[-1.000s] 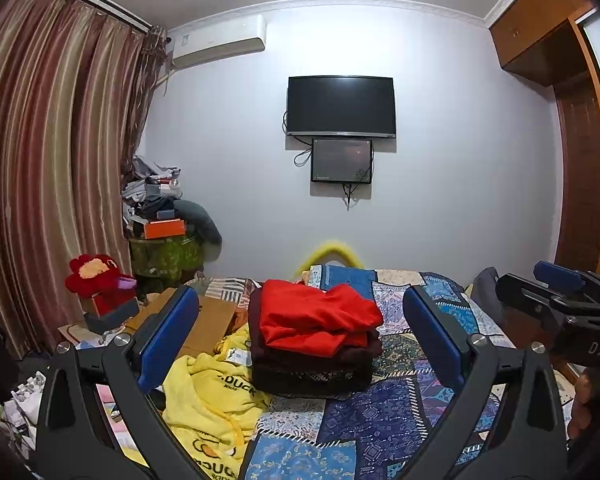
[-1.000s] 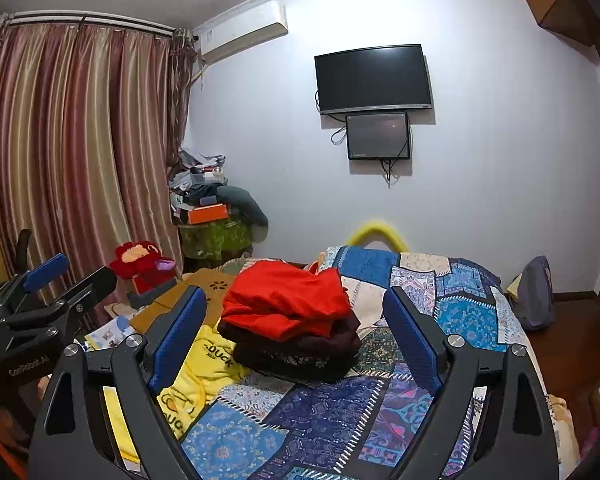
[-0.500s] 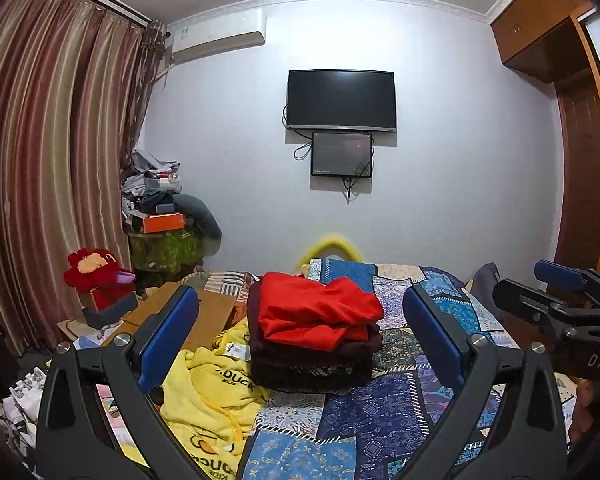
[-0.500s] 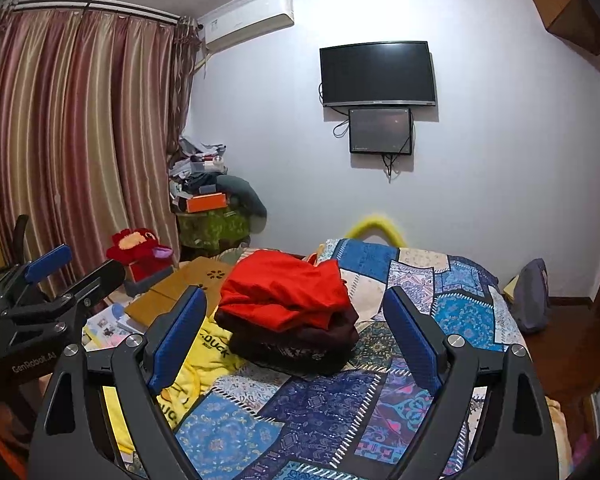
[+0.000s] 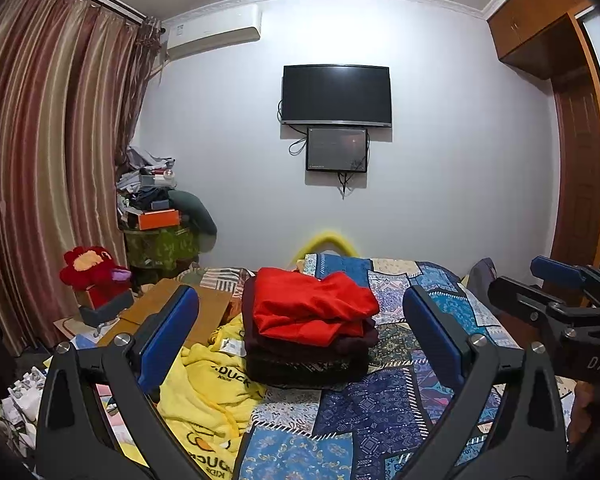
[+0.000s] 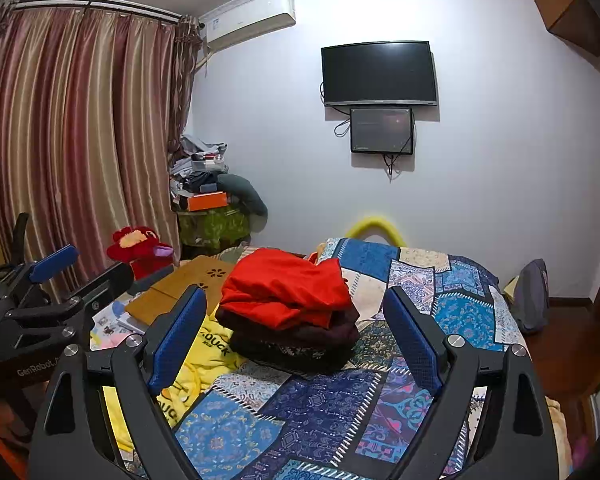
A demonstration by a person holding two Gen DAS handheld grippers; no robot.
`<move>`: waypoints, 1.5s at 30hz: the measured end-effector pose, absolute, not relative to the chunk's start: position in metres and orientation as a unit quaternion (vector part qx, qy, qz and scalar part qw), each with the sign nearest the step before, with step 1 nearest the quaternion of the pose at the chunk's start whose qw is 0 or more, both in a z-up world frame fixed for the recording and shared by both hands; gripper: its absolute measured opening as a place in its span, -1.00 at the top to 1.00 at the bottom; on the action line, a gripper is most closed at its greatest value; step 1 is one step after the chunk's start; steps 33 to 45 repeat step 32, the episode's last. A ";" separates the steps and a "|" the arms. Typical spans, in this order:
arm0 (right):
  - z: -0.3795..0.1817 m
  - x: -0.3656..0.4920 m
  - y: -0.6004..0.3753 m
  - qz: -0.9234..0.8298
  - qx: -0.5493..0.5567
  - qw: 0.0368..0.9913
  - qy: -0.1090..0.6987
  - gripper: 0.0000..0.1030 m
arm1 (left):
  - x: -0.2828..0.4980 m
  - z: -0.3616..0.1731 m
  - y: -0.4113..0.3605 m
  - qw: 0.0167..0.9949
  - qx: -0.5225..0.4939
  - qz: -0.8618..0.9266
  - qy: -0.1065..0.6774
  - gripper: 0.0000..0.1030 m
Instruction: Fold large clothes
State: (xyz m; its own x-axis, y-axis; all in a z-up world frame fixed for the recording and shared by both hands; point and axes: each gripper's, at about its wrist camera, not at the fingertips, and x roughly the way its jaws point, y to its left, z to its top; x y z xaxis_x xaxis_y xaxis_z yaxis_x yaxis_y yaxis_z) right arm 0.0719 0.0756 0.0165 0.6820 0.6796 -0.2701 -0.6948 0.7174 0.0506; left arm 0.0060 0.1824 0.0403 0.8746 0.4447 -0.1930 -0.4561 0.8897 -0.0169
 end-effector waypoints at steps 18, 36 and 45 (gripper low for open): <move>0.018 0.075 0.069 0.366 -0.011 0.921 0.134 -0.71 | 0.013 0.038 0.176 0.970 -0.030 0.218 0.102 -0.99; 0.014 0.079 0.069 0.360 -0.005 0.922 0.140 -0.71 | 0.017 0.035 0.172 0.971 -0.032 0.211 0.107 -0.99; 0.014 0.079 0.069 0.360 -0.005 0.922 0.140 -0.71 | 0.017 0.035 0.172 0.971 -0.032 0.211 0.107 -0.99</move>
